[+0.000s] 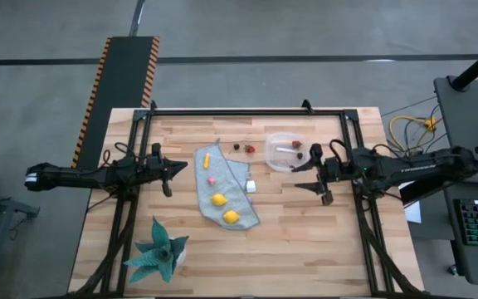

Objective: Pick and placing Produce into tupperware
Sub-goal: Put the yellow yellow zucchini into the transparent bin

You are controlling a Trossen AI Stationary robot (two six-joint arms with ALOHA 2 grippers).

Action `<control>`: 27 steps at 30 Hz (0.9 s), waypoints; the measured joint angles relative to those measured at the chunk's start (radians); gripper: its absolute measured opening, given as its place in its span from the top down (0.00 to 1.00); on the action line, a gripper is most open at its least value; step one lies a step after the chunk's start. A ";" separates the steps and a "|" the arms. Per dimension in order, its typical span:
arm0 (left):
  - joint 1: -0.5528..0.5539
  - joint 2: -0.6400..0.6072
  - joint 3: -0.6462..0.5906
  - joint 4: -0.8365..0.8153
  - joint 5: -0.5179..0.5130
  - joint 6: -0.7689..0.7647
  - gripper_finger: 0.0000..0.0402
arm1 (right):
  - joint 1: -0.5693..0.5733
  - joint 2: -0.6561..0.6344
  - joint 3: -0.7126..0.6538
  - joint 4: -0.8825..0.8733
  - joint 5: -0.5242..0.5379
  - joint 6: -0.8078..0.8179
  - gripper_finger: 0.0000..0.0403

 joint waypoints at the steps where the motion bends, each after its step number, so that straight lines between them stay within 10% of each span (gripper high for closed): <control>1: 0.000 0.000 0.000 0.000 0.000 0.000 1.00 | 0.005 -0.031 0.000 -0.042 0.004 0.008 0.49; 11: 0.000 0.001 0.000 0.000 0.000 0.000 1.00 | 0.041 -0.288 -0.109 -0.162 0.059 0.010 0.51; 27: 0.000 0.001 0.000 0.256 0.027 0.104 1.00 | 0.040 -0.317 -0.149 -0.146 0.110 -0.016 0.51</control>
